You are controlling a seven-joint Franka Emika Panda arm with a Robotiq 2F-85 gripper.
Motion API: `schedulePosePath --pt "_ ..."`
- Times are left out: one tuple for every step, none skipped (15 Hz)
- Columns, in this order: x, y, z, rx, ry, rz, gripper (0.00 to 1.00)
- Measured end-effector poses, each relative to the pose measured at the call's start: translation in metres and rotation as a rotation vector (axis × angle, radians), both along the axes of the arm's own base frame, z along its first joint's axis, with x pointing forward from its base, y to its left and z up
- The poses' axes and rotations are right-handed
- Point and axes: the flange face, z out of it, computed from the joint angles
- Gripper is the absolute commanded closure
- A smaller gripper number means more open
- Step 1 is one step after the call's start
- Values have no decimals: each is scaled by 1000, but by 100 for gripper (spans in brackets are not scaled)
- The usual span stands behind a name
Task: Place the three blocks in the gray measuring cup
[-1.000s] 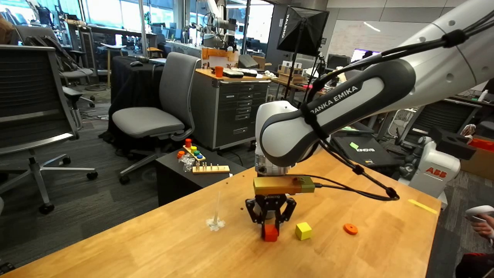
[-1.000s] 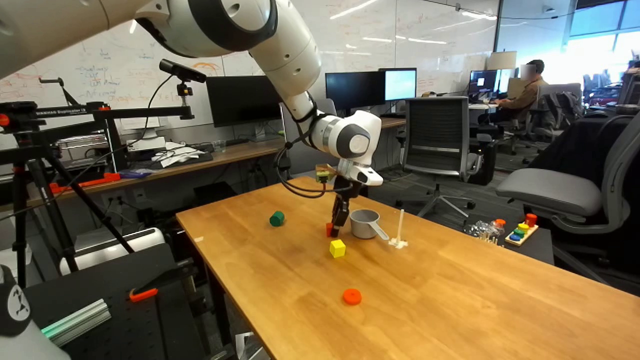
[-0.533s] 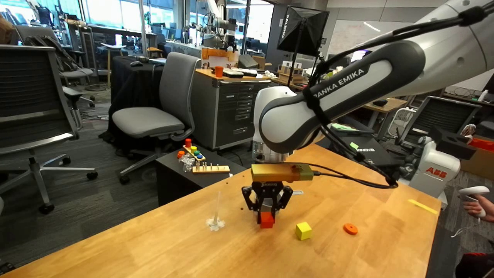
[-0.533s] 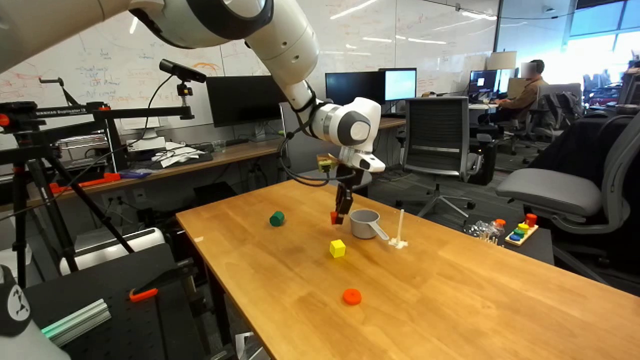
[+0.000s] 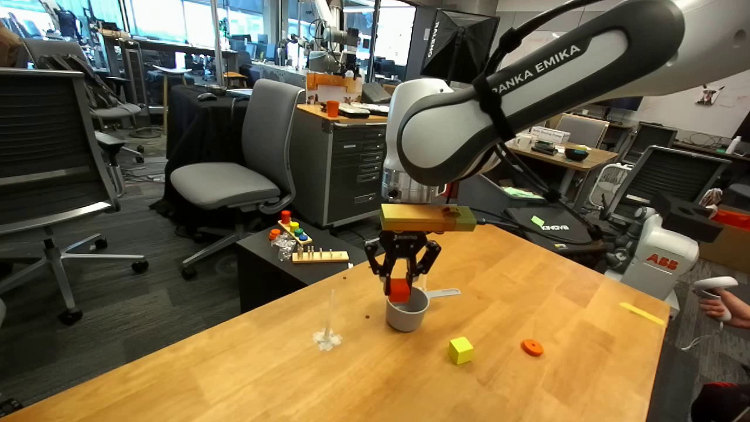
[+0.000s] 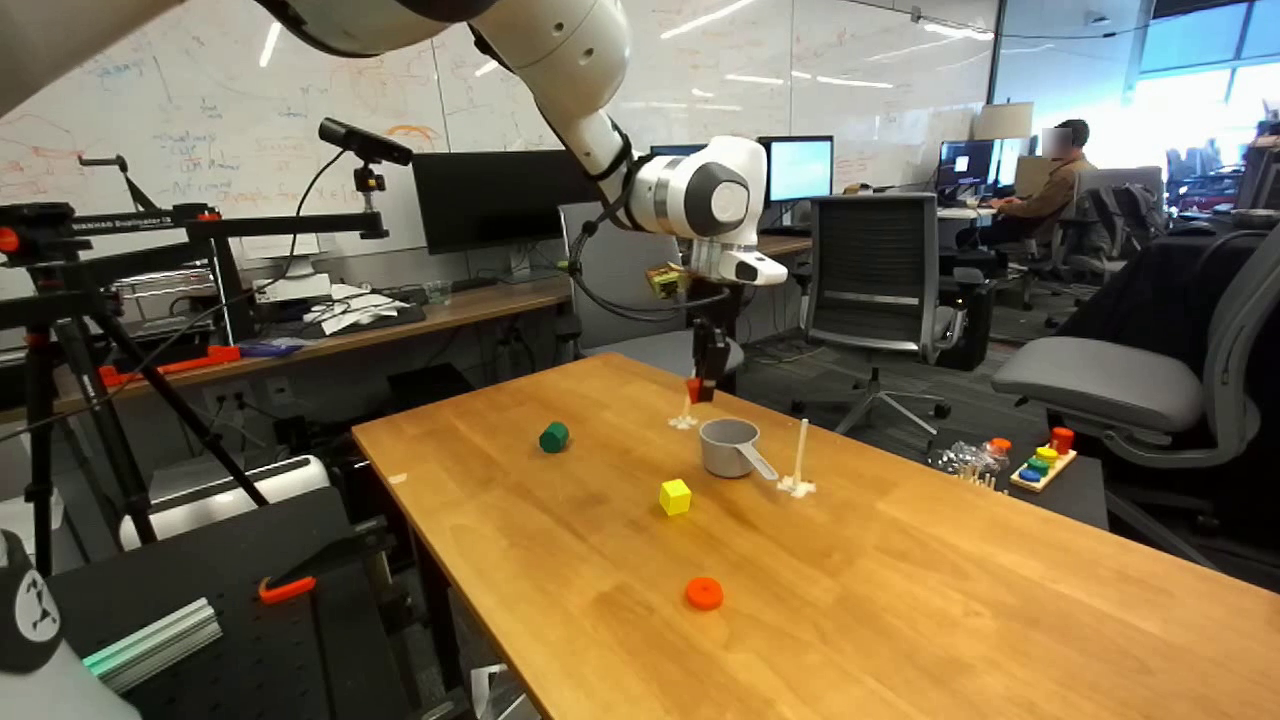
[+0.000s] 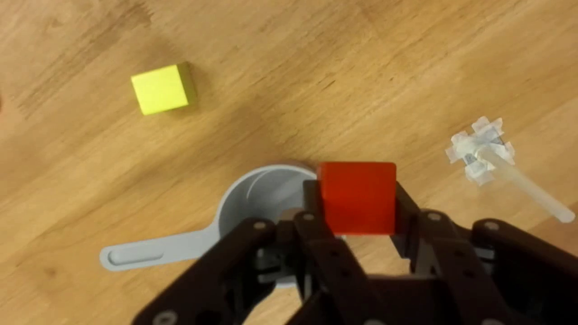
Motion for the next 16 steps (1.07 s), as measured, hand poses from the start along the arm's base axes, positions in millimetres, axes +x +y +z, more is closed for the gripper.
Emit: schedulePosePath --pt "2 -5 3 -8 -7 -4 88" --pt "4 -12 5 -17 -12 -9 88" --pt "6 -18 5 -26 -13 -14 88" --pt "6 -24 4 -33 -12 -20 88" --pt "6 -29 2 -39 -9 -25 58" --pt "7 -34 0 -43 -6 -31 37" --pt "7 -39 -3 -46 -2 -36 31" --pt "7 -43 -5 -47 2 -42 24" --pt "7 -46 -7 -48 5 -46 16" --pt "7 -48 -8 -49 7 -49 7" --pt "7 -50 -10 -49 9 -51 1" --pt "7 -50 -11 -50 10 -52 0" --pt "7 -51 -11 -50 11 -52 0" --pt "6 -51 -11 -50 12 -52 0" --pt "6 -51 -12 -50 13 -52 0" --pt "5 -51 -13 -51 15 -52 0"
